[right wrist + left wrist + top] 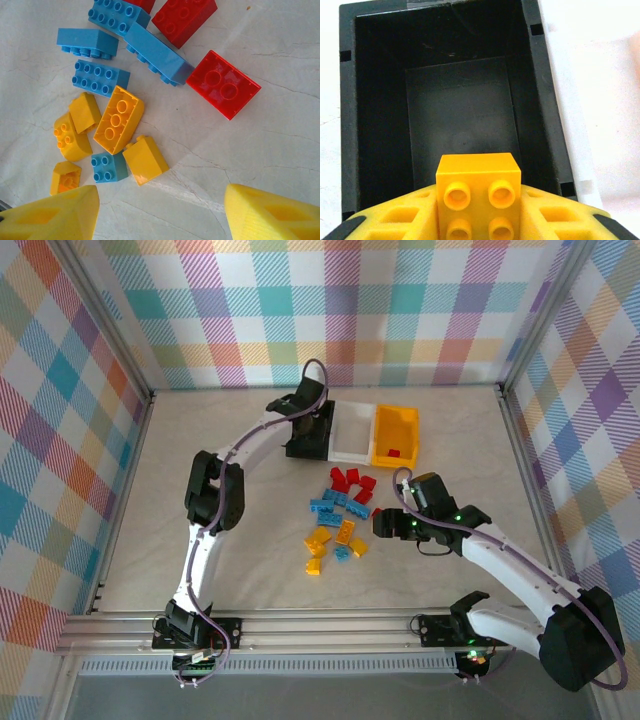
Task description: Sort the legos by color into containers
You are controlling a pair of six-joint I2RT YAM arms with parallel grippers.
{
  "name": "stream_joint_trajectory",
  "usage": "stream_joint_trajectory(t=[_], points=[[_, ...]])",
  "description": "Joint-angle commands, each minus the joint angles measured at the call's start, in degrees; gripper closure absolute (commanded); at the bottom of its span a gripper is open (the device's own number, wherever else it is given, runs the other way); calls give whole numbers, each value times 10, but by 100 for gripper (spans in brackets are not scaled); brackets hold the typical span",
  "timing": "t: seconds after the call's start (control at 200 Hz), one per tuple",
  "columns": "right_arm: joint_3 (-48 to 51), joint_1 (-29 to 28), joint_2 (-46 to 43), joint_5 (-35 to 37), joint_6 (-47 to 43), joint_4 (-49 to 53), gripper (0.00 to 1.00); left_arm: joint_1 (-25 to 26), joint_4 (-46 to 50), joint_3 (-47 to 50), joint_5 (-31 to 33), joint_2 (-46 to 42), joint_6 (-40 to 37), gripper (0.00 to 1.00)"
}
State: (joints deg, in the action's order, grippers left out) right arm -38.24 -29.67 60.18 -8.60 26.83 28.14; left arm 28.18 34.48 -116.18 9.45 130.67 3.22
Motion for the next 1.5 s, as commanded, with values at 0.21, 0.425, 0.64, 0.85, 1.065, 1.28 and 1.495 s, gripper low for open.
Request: stream_joint_trajectory(t=[0.21,0.425,0.64,0.85,1.065,1.28,1.495], points=[[1,-3,-19,0,12,29,33,-10,14,-4,-28,-7,3,52],[14,-7,23,-44,-3,31,33,3,-17,120,-41,-120,31,44],[7,-49,97,-13,-21,18,32,44,-29,325,-50,-280,71,36],[-35,-86,188,23,-48,2,33,76,-21,497,-69,-433,136,35],[-73,-129,257,76,-75,0,35,91,15,597,-65,-554,168,33],[-88,-153,287,96,-79,-1,35,91,31,676,-53,-633,190,31],[-101,-153,312,124,-89,-16,42,91,30,697,-64,-651,200,31]])
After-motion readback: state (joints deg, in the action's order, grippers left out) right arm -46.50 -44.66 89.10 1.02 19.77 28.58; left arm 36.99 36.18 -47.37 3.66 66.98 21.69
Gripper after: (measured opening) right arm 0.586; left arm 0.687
